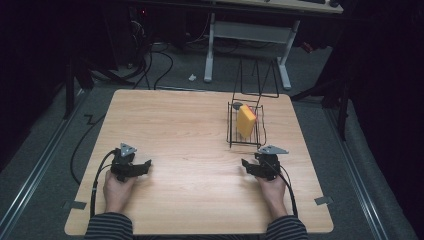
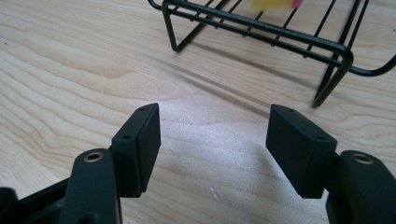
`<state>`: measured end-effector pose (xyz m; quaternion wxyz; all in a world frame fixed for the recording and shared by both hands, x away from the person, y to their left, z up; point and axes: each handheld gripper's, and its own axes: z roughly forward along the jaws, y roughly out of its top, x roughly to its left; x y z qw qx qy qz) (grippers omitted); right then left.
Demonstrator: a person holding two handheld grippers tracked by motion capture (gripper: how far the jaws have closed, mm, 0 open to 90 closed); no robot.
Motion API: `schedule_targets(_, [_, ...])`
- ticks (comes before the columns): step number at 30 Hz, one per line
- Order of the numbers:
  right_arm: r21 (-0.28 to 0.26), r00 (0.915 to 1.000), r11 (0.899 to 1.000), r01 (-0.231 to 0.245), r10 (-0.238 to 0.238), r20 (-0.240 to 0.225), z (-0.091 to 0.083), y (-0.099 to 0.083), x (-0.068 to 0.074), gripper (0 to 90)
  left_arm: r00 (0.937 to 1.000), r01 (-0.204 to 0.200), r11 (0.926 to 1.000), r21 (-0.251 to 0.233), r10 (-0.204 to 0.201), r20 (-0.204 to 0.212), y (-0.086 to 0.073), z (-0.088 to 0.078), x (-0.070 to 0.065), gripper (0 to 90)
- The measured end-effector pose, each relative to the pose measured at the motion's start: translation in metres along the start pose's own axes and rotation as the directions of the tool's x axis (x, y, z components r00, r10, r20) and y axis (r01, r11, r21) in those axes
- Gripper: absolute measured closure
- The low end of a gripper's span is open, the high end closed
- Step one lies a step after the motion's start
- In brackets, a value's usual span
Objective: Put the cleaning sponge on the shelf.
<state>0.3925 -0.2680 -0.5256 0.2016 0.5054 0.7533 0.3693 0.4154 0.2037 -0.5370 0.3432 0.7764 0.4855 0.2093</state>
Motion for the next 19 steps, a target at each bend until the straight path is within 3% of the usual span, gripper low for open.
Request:
schedule_targets(7, [0.043, 0.9998, 0.999, 0.009, -0.01, 0.019, 0.0056, -0.0021, 0.0011, 35.0, 1.0, -0.001, 1.0, 0.0, 0.001, 0.0, 0.0, 0.0, 0.0, 22.5])
schedule_targets(11, [0.06, 0.9957, 0.996, 0.069, -0.072, 0.057, 0.0076, -0.002, 0.0082, 33.5, 1.0, 0.001, 1.0, 0.0, -0.001, -0.001, -0.0002, -0.0001, 0.0, 22.5])
schedule_targets(19, [0.061, 0.9959, 0.996, 0.068, -0.072, 0.055, 0.0076, -0.0019, 0.0082, 33.0, 1.0, 0.0, 1.0, 0.0, 0.0, -0.001, -0.0002, -0.0002, 0.0, 22.5])
